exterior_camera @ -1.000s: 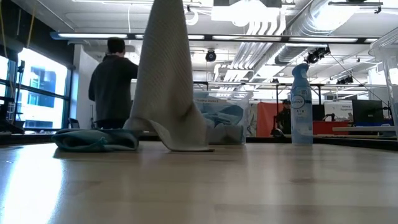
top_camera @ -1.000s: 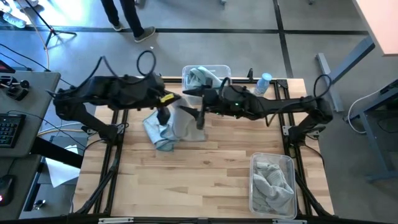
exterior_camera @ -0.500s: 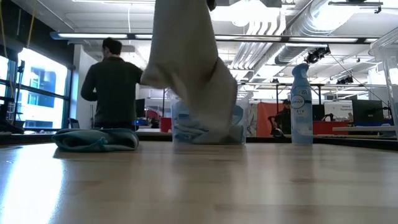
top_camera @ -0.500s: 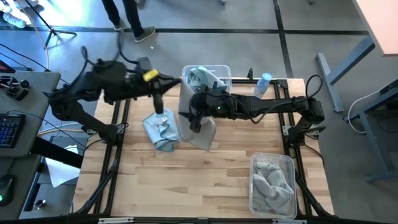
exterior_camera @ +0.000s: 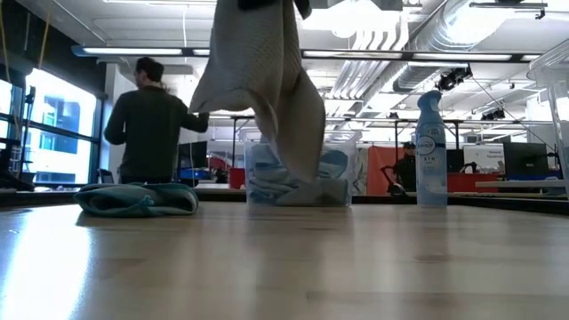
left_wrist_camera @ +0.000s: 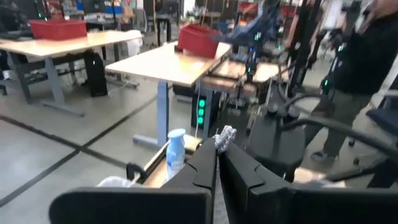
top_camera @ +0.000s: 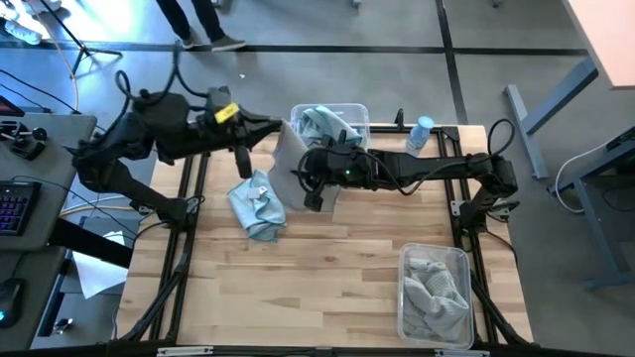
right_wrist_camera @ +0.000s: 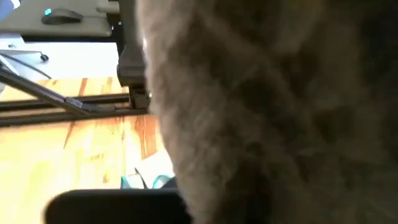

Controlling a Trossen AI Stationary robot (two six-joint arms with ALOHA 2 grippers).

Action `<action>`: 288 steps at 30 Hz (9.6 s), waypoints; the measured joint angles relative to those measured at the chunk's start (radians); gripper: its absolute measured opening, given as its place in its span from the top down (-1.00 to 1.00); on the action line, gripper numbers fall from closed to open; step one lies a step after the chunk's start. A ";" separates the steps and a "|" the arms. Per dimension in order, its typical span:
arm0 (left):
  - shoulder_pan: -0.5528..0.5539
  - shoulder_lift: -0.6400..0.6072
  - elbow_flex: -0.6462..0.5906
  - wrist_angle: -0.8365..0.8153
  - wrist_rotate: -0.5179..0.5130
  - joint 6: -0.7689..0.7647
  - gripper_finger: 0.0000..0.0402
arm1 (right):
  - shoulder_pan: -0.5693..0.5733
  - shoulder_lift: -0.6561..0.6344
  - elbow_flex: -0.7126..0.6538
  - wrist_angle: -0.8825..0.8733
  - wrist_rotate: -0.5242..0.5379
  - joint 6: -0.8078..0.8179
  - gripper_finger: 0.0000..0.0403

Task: Sort microfiber towel by color & place in baskets
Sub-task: Put the gray microfiber towel into the bottom transparent bin

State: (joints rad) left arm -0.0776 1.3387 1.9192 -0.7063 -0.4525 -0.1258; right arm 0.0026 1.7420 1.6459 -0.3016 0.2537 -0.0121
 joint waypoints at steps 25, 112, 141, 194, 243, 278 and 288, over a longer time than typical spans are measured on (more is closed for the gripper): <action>0.000 0.015 -0.027 -0.425 -0.106 -0.076 0.42 | -0.009 -0.187 0.000 -0.311 0.086 0.087 0.99; -0.081 0.169 -0.334 -0.335 -0.020 -0.528 0.42 | 1.285 -0.324 -0.201 -1.020 0.473 1.457 1.00; -0.173 0.169 -0.334 -0.336 0.051 -0.475 0.42 | 0.986 -0.323 -0.720 -0.536 -0.185 1.496 1.00; -0.172 0.169 -0.334 -0.336 0.023 -0.473 0.42 | 0.870 -0.782 -0.687 -0.435 0.350 0.924 0.98; -0.186 0.168 -0.334 -0.336 0.019 -0.670 0.42 | 1.062 -0.631 -0.587 -0.749 -0.091 0.892 1.00; -0.186 0.168 -0.334 -0.336 0.077 -0.621 0.42 | 1.057 -0.363 -0.745 -0.527 -0.106 0.958 0.88; -0.186 0.168 -0.334 -0.336 0.070 -0.603 0.42 | 1.057 -0.363 -0.600 -0.730 -0.103 0.955 0.35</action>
State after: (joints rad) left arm -0.2638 1.5070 1.5852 -1.0424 -0.3826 -0.7292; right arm 1.0599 1.3788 1.0454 -1.0316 0.1503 0.9430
